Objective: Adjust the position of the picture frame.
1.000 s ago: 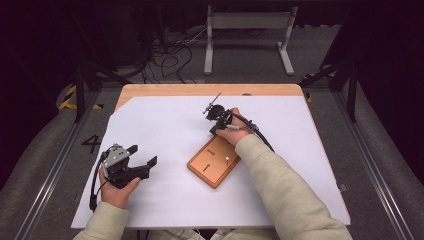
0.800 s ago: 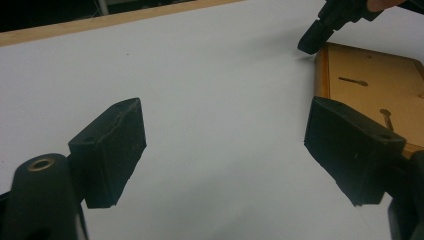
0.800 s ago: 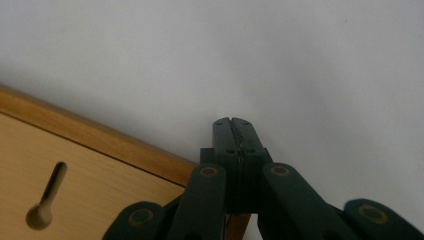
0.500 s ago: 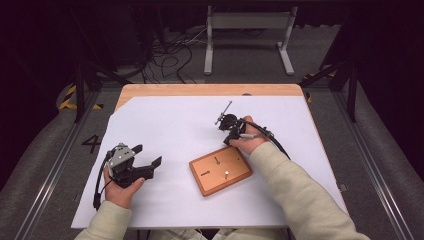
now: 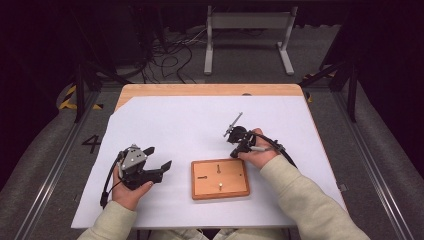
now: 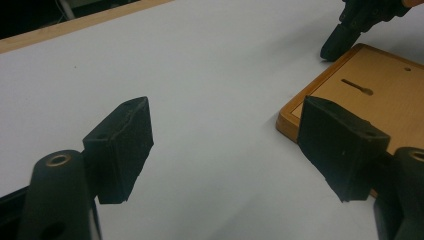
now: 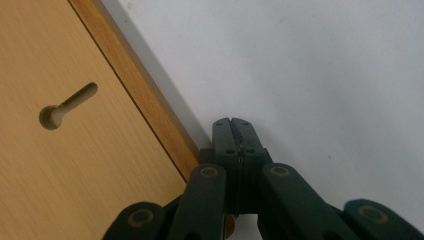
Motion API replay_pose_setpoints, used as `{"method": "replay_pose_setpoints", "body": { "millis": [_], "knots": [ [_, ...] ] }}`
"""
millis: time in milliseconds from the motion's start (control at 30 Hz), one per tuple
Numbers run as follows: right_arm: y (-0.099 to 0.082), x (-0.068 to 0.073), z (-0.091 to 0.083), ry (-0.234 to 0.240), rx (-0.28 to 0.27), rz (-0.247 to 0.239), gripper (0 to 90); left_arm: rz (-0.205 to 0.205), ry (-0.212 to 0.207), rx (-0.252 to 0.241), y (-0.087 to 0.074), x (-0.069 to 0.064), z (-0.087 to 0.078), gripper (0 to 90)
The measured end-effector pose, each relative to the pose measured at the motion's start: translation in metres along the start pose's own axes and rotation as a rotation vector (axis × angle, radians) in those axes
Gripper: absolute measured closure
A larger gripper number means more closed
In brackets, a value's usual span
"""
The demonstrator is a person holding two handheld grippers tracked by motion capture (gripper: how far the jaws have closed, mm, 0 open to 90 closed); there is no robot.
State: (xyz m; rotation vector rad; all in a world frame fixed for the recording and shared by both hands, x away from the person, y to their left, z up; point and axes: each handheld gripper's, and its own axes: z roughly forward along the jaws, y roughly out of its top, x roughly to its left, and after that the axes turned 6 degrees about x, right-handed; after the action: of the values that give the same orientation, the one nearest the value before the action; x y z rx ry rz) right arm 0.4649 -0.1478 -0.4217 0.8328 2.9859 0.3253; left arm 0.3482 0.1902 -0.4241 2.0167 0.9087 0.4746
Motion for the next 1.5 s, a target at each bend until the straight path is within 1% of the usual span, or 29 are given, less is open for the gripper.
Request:
{"method": "replay_pose_setpoints", "body": {
  "millis": [33,67,100,133,167,233,333,400,467,500,567,600,633,667,700,733,800,833,867,933,1033,1133,1200,1233,1267,1333,1400,1467,1500],
  "knots": [
    [-0.003,-0.001,-0.002,0.006,-0.025,0.014,90.0,0.001,-0.003,0.001,0.0,-0.001,0.0,23.9],
    [-0.005,-0.001,-0.004,0.008,-0.047,0.015,90.0,0.002,-0.007,-0.001,0.0,-0.001,0.001,24.4],
    [-0.005,-0.001,-0.004,0.008,-0.047,0.015,90.0,0.002,-0.007,-0.001,0.0,-0.001,0.001,24.8],
    [-0.008,-0.001,-0.006,-0.009,-0.071,0.017,90.0,0.006,-0.011,-0.001,0.001,-0.001,0.001,24.8],
    [-0.012,0.0,-0.011,-0.02,-0.108,0.021,90.0,0.007,-0.014,-0.001,0.001,-0.002,0.001,25.3],
    [-0.019,0.001,-0.018,-0.028,-0.157,0.024,90.0,0.008,-0.022,0.001,0.001,-0.001,0.002,25.9],
    [-0.033,0.004,-0.028,-0.033,-0.195,0.023,90.0,0.009,-0.041,0.004,0.001,-0.002,0.002,27.5],
    [-0.043,0.008,-0.034,-0.023,-0.214,0.018,90.0,0.018,-0.053,0.006,0.002,-0.003,0.002,29.0],
    [-0.054,0.016,-0.036,-0.005,-0.214,-0.001,90.0,0.016,-0.062,0.002,0.002,-0.004,0.002,30.1],
    [-0.059,0.021,-0.037,0.011,-0.221,-0.011,90.0,0.015,-0.07,0.006,0.003,-0.005,0.001,30.7],
    [-0.069,0.035,-0.039,0.05,-0.238,-0.057,90.0,0.016,-0.088,0.008,0.003,-0.007,0.001,32.9],
    [-0.072,0.04,-0.038,0.065,-0.242,-0.07,90.0,0.027,-0.093,0.012,0.004,-0.008,0.0,33.0],
    [-0.074,0.047,-0.038,0.078,-0.245,-0.091,90.0,0.025,-0.099,0.013,0.004,-0.01,0.0,33.1],
    [-0.076,0.052,-0.038,0.09,-0.251,-0.124,90.0,0.027,-0.114,0.02,0.004,-0.012,-0.001,33.5],
    [-0.077,0.058,-0.037,0.101,-0.252,-0.14,90.0,0.023,-0.13,0.02,0.005,-0.014,-0.001,35.6],
    [-0.077,0.062,-0.036,0.109,-0.251,-0.148,90.0,0.036,-0.158,0.024,0.005,-0.017,-0.003,38.1],
    [-0.078,0.071,-0.035,0.114,-0.243,-0.174,90.0,0.068,-0.221,0.036,0.005,-0.023,-0.004,46.3],
    [-0.078,0.073,-0.035,0.116,-0.244,-0.175,90.0,0.083,-0.254,0.045,0.005,-0.027,-0.004,53.6],
    [-0.079,0.074,-0.035,0.117,-0.248,-0.175,90.0,0.105,-0.277,0.058,0.005,-0.031,-0.003,60.6],
    [-0.081,0.072,-0.036,0.118,-0.257,-0.16,90.0,0.141,-0.322,0.085,0.005,-0.037,0.0,74.4],
    [-0.085,0.067,-0.034,0.118,-0.257,-0.144,90.0,0.159,-0.39,0.137,0.004,-0.044,0.007,89.7],
    [-0.088,0.065,-0.033,0.122,-0.259,-0.132,90.0,0.191,-0.436,0.162,0.005,-0.05,0.01,90.0],
    [-0.091,0.061,-0.032,0.117,-0.262,-0.118,90.0,0.213,-0.467,0.176,0.006,-0.055,0.013,90.0],
    [-0.093,0.059,-0.032,0.115,-0.266,-0.111,90.0,0.22,-0.486,0.191,0.005,-0.058,0.014,90.0],
    [-0.095,0.057,-0.033,0.11,-0.27,-0.099,90.0,0.241,-0.51,0.209,0.005,-0.061,0.017,90.0],
    [-0.1,0.053,-0.036,0.098,-0.284,-0.073,90.0,0.269,-0.543,0.247,0.005,-0.067,0.021,90.0],
    [-0.103,0.05,-0.039,0.094,-0.298,-0.052,90.0,0.291,-0.565,0.268,0.004,-0.07,0.026,90.0],
    [-0.106,0.048,-0.041,0.083,-0.314,-0.031,90.0,0.306,-0.589,0.307,0.004,-0.073,0.031,90.0],
    [-0.108,0.047,-0.042,0.082,-0.322,-0.022,90.0,0.312,-0.594,0.326,0.003,-0.074,0.033,90.0]
  ]
}}
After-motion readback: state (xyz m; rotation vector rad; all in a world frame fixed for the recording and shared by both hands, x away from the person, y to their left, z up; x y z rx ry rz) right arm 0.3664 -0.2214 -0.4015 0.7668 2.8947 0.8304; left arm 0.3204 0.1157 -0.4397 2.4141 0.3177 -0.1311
